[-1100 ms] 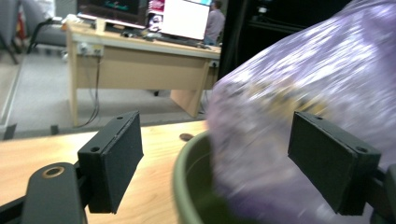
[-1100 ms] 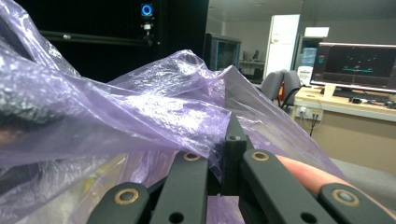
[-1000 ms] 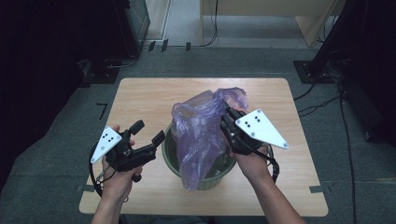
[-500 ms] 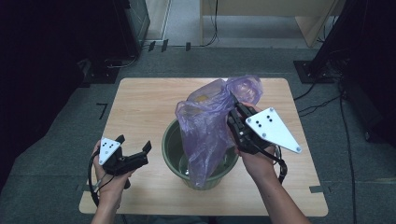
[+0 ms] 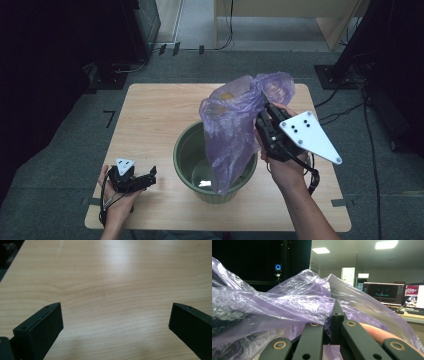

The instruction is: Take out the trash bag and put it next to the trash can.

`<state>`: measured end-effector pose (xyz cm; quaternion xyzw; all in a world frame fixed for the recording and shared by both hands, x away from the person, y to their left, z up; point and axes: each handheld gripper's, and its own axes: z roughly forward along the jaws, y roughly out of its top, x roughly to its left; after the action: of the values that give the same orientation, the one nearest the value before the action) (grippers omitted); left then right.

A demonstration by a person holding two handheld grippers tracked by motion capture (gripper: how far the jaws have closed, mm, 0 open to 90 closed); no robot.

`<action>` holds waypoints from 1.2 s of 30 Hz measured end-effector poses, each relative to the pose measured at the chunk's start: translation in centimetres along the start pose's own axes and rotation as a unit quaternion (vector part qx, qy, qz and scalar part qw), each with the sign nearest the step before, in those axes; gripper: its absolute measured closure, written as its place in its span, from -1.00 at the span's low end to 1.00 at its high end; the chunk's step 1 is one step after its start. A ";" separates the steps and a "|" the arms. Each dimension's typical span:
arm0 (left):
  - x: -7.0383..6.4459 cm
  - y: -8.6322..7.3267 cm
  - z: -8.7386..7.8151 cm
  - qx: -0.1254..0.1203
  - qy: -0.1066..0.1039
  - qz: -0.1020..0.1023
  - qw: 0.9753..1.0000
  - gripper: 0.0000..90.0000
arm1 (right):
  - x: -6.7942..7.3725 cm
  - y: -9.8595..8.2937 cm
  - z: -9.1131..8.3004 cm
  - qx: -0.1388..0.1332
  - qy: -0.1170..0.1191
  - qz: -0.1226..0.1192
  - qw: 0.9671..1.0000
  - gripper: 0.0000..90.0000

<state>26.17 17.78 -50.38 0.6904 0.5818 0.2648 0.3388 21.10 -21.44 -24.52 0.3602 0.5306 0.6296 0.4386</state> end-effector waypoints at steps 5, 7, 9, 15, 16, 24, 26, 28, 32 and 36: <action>-0.1 -0.7 0.9 0.028 0.009 0.013 0.999 -1.00 | -1.2 0.6 -0.5 -0.009 -0.014 0.004 1.000 1.00; -0.2 -0.9 1.1 0.036 0.011 0.021 0.999 -1.00 | -1.7 0.8 -0.7 -0.011 -0.021 0.003 1.000 1.00; -0.3 -0.9 1.3 0.040 0.012 0.021 0.999 -1.00 | -2.2 1.0 -0.9 -0.014 -0.028 0.003 1.000 1.00; -0.3 -0.9 1.4 0.050 0.010 0.014 0.999 -1.00 | -4.1 1.7 -1.6 -0.021 -0.053 0.004 0.998 1.00; -0.3 -0.9 1.4 0.051 0.010 0.014 0.999 -1.00 | -4.4 1.8 -1.7 -0.022 -0.057 0.003 0.998 1.00; -0.3 -0.8 1.5 0.050 0.012 0.010 0.999 -1.00 | -7.5 1.6 -2.8 -0.019 -0.100 0.001 0.995 1.00; -0.2 -0.8 1.6 0.050 0.012 0.010 0.999 -1.00 | -8.3 1.1 -2.9 -0.015 -0.112 -0.001 0.994 1.00; -0.2 -0.8 1.6 0.050 0.011 0.009 0.999 -1.00 | -9.0 0.4 -2.9 -0.008 -0.123 -0.003 0.992 1.00; -0.2 -0.8 1.6 0.051 0.011 0.010 0.999 -1.00 | -10.3 -1.6 -2.5 0.016 -0.146 -0.006 0.989 1.00; -0.2 -0.7 1.6 0.051 0.011 0.010 0.999 -1.00 | -11.3 -4.0 -1.7 0.044 -0.158 0.001 0.986 1.00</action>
<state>26.88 17.39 -51.96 0.7095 0.5914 0.2459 0.2939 24.26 -32.40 -28.62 0.4746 0.4816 0.5409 0.5002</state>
